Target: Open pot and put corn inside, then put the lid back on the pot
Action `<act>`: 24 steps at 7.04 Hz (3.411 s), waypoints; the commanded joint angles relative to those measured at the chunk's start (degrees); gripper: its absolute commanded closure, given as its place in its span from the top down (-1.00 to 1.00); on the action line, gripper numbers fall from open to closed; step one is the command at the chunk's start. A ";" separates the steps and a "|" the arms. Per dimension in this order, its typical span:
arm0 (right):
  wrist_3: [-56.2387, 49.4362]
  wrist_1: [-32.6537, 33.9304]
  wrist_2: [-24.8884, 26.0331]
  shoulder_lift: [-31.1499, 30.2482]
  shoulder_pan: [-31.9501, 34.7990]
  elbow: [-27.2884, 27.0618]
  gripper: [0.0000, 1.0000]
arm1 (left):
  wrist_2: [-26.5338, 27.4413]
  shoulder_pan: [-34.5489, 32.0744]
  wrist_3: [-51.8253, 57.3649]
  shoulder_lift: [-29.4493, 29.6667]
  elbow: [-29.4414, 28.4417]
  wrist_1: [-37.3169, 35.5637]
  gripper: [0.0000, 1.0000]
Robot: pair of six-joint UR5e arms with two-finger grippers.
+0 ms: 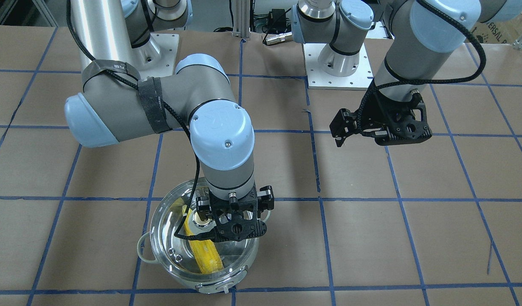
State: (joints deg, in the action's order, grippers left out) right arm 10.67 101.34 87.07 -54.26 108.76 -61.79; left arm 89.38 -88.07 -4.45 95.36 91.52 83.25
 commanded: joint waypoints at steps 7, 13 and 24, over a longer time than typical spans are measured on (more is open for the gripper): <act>-3.72 -5.19 1.06 -7.69 -6.71 0.29 0.82 | -0.09 0.17 0.06 -0.26 -0.03 0.07 0.99; -10.14 -5.02 1.78 -22.53 -14.28 -17.02 0.84 | -0.17 0.09 0.06 -0.26 -0.65 0.07 0.99; -9.88 -2.02 1.78 -37.24 -13.93 -31.12 0.88 | -0.18 0.00 -0.03 -0.96 -0.03 0.07 0.99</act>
State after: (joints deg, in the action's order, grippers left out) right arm 0.69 99.74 88.81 -92.48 94.76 -94.58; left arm 89.23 -88.06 -4.43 94.45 91.37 83.32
